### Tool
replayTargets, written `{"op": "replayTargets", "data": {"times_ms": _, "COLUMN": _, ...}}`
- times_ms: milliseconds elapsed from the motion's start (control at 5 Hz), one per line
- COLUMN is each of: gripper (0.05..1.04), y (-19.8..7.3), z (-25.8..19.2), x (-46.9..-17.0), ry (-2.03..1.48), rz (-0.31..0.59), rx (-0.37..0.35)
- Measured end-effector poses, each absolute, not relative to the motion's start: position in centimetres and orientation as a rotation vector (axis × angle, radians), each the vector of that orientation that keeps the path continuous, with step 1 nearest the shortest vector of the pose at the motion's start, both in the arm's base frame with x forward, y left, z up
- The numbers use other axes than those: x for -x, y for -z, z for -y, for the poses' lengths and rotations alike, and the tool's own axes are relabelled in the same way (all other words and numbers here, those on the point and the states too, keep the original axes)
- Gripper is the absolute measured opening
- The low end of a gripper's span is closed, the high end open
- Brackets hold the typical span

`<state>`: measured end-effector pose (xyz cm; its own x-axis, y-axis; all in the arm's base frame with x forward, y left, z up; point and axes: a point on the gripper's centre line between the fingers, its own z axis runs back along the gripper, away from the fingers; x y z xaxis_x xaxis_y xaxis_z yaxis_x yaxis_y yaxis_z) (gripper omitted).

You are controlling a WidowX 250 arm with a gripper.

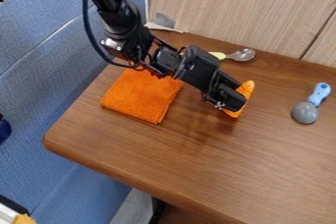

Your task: Place the orange object upright in the middle of the table

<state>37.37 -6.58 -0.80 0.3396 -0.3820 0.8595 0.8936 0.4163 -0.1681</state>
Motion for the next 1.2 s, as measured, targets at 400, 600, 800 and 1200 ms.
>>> {"op": "replayTargets", "data": {"times_ms": 400, "gripper": 0.892, "y": 1.3, "z": 6.5, "x": -37.3, "ry": 0.933, "rz": 0.843, "rx": 0.76}}
{"op": "replayTargets", "data": {"times_ms": 600, "gripper": 1.012, "y": 1.5, "z": 6.4, "x": -37.2, "ry": 0.934, "rz": 0.828, "rx": 0.751}}
{"op": "replayTargets", "data": {"times_ms": 800, "gripper": 1.007, "y": 1.7, "z": 6.3, "x": -37.2, "ry": 0.923, "rz": 0.814, "rx": 0.748}}
{"op": "replayTargets", "data": {"times_ms": 1200, "gripper": 1.001, "y": -0.5, "z": 6.1, "x": -37.2, "ry": 0.943, "rz": 0.815, "rx": 0.693}}
